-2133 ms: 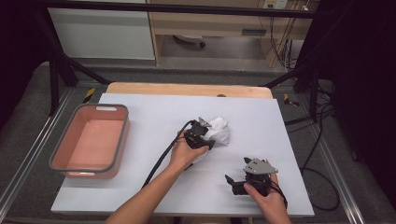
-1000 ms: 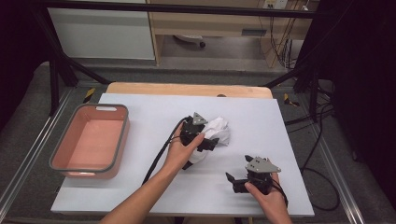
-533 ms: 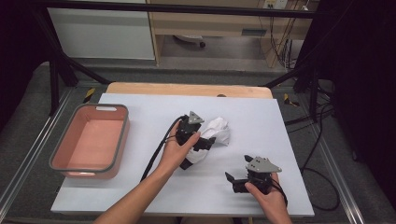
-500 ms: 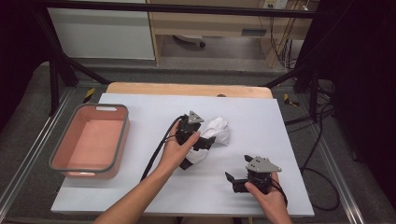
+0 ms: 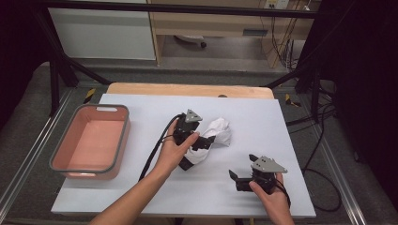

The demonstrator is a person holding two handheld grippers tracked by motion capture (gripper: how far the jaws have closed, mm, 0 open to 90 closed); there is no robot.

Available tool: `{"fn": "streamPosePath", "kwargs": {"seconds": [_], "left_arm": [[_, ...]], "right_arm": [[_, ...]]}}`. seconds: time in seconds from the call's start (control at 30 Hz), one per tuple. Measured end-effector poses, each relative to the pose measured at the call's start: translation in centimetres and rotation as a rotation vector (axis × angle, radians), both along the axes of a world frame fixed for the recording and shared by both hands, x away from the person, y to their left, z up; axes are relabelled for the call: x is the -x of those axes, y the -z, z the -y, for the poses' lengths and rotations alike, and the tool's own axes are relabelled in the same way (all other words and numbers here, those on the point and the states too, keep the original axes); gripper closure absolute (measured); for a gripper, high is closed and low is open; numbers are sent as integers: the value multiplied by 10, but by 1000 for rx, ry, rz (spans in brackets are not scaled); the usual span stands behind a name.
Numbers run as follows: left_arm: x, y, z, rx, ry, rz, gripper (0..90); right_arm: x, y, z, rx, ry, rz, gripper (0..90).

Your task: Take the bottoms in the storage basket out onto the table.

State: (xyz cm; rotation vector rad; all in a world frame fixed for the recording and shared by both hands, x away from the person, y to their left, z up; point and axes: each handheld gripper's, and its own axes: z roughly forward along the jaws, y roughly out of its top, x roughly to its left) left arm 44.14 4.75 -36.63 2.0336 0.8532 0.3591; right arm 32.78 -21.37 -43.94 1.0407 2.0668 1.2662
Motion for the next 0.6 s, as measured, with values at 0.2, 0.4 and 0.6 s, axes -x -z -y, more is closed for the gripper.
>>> {"fn": "streamPosePath", "kwargs": {"seconds": [0.2, 0.4, 0.6], "left_arm": [[1, -7, -8, 3, -7, 6, 64], [4, -14, -16, -28, -1, 37, 64], [7, -25, -23, -24, -1, 44, 64]], "right_arm": [[1, 1, -1, 4, -22, -8, 44], [0, 1, -1, 2, -27, -15, 44], [0, 2, -3, 9, -32, -25, 45]]}}
